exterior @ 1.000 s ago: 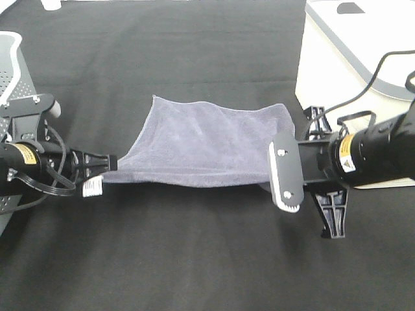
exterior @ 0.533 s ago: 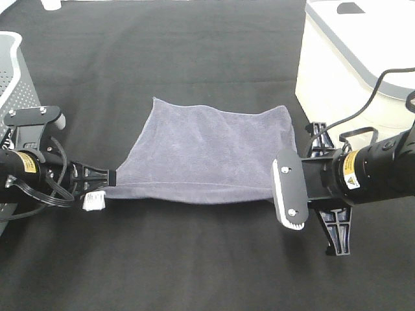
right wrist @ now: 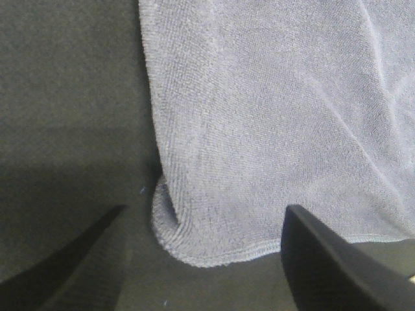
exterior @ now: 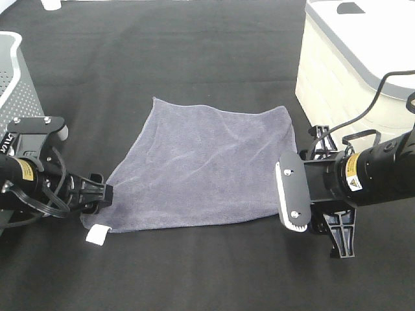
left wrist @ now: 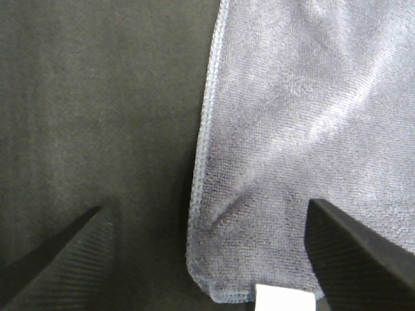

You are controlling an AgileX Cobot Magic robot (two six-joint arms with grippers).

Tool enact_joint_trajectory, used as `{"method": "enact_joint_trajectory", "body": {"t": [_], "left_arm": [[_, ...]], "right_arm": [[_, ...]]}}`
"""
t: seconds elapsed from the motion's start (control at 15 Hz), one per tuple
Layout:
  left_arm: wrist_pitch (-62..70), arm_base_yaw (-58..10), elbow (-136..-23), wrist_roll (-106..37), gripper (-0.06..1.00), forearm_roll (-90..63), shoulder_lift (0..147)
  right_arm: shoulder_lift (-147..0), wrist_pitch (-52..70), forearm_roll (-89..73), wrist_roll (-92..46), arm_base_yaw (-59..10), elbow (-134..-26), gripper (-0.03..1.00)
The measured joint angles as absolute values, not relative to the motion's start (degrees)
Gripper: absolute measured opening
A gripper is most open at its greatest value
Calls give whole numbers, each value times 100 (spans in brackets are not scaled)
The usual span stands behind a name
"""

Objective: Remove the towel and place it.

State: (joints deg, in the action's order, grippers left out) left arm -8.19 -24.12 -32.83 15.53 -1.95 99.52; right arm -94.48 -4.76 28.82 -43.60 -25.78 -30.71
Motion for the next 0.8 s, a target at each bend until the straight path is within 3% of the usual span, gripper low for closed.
{"method": "enact_joint_trajectory", "body": {"t": [0.47, 0.8], "left_arm": [[252, -2401, -5214, 1541, 76, 52, 9540], [1226, -2257, -6830, 1536, 76, 441, 9540]], "right_arm": [[-8726, -636, 2722, -4360, -2578, -3541, 66], [-8715, -693, 928, -4360, -2578, -4750, 66]]}}
